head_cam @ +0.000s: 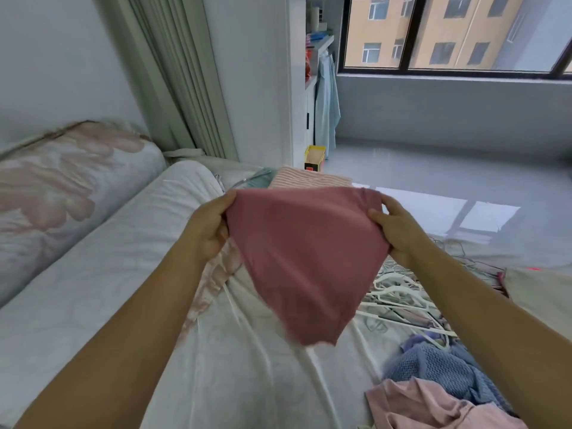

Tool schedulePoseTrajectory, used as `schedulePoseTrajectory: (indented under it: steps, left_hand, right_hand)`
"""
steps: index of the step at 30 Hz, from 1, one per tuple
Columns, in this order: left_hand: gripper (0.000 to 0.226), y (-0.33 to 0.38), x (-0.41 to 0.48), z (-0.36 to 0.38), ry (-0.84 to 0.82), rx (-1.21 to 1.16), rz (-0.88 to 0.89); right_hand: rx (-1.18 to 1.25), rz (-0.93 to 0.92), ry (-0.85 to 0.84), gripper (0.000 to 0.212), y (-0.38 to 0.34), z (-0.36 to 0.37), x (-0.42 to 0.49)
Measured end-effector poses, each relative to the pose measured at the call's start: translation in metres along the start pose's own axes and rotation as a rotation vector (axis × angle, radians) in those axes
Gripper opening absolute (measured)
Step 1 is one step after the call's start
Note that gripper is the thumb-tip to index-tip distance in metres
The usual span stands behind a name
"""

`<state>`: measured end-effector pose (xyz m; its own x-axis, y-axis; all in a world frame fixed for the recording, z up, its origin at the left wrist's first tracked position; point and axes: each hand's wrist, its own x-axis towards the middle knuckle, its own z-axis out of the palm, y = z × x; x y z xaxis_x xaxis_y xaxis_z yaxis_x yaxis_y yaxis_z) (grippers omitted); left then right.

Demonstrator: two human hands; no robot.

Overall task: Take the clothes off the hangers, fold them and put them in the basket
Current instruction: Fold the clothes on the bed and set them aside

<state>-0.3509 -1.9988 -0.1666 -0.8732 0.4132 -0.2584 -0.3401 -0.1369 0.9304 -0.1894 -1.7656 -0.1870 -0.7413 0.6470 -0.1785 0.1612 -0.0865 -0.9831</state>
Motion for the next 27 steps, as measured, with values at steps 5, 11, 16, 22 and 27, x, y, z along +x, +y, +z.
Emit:
schedulePoseTrajectory:
  steps: [5,11,16,22,27]
  left_hand:
    - [0.025,-0.024,-0.018,-0.015,0.023,0.119,0.024]
    - [0.015,-0.198,-0.043,-0.072,0.072,0.284,-0.294]
    - [0.021,-0.382,-0.077,-0.142,0.1,0.584,-0.56]
    - [0.016,-0.438,-0.121,-0.172,0.198,0.445,-0.742]
    - [0.012,-0.408,-0.134,-0.156,0.233,0.344,-0.766]
  right_hand:
    - [-0.202,-0.003,0.099,0.033,0.022,-0.003,-0.007]
    - [-0.362,0.268,0.127,0.027,0.196,-0.006,-0.059]
    - [-0.585,0.632,0.014,0.025,0.365,-0.014,-0.117]
    - [-0.596,0.718,-0.013,0.116,0.478,-0.038,-0.165]
    - [-0.443,0.9,-0.043,0.041,0.404,-0.023,-0.156]
